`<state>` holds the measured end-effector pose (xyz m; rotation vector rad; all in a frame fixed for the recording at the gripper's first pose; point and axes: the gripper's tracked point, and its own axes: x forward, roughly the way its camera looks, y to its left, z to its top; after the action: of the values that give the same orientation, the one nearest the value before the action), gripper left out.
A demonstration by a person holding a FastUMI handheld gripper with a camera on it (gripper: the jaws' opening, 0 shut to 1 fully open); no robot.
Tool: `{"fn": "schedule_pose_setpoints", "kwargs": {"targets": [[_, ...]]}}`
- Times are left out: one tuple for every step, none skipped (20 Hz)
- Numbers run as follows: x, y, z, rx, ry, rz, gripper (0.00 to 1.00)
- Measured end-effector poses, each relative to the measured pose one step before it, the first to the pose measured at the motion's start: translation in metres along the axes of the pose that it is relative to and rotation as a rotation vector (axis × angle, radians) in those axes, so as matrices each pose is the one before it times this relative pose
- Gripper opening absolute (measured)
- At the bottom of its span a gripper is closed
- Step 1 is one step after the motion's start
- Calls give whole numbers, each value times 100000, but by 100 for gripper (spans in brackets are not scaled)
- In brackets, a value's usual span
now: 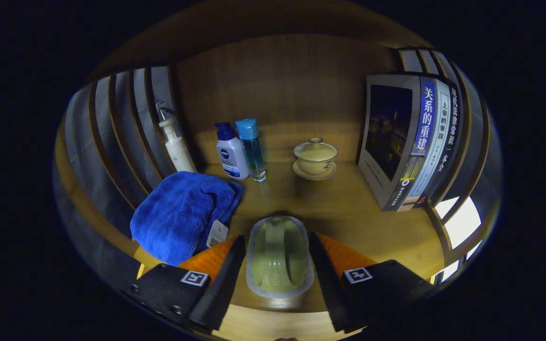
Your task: Pull open the drawer, take out the items inside it, and place them on the countertop above the cabinet.
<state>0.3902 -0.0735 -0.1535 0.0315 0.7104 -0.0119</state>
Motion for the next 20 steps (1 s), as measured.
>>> {"fn": "schedule_pose_setpoints", "kwargs": {"targets": [[-370, 8, 66, 248, -273, -19, 94], [-722, 280, 149, 342, -972, 1009, 99], [-1050, 451, 251, 463, -2290, 1505, 99], [-1266, 557, 488, 278, -3821, 1918, 100], [-1449, 773, 562, -191, -4723, 2226, 99], [-1843, 872, 627, -524, -5007, 1980, 99], [-2073, 948, 714, -1086, -5137, 1863, 99], [-2031, 797, 555, -1917, -5526, 1452, 99], [-2209, 628, 665, -2170, -5691, 70, 99], [-2044, 785, 413, -1496, -5129, 650, 99], [-1916, 1343, 162, -767, -3293, 1832, 99], [-1869, 1026, -648, -678, -1666, 1180, 99], [-1804, 687, -606, 1077, -2636, 292, 99], [-1563, 779, -808, 984, -2748, 32, 99], [-1430, -53, -955, 777, -3027, -2256, 99], [-1207, 433, -1313, 625, -2000, -869, 99], [-1418, 759, -1632, 6, -127, 475, 98], [-1217, 690, -1709, -341, 903, 1356, 98], [-978, 183, -1140, -97, 60, -1122, 98], [-900, -19, -1125, -1005, -1309, -1950, 98]]}}
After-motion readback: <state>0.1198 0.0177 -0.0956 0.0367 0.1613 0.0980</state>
